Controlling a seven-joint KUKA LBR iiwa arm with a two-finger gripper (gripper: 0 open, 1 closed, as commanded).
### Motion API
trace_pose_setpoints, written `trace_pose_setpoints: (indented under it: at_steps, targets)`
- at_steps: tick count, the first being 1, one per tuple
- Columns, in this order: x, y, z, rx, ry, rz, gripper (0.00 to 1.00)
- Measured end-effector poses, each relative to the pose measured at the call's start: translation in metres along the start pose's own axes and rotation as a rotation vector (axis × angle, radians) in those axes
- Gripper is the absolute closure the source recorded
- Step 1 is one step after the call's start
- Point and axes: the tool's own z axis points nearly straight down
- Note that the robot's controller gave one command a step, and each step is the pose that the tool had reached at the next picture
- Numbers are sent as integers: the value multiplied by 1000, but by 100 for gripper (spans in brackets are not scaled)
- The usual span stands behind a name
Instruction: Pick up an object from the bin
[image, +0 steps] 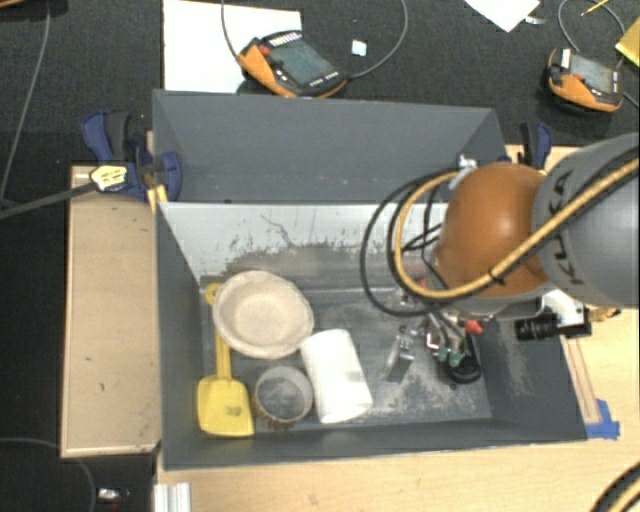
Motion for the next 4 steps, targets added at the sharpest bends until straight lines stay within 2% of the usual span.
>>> trace_pose_setpoints:
  at_steps: [1, 2, 3, 4]
  targets:
    - [3, 1, -5, 3, 9, 103, 0]
    - [-12, -5, -67, 1, 3, 124, 0]
    - [-37, -22, -73, -1, -3, 238, 0]
    - [-50, -70, -100, 2, 1, 638, 0]
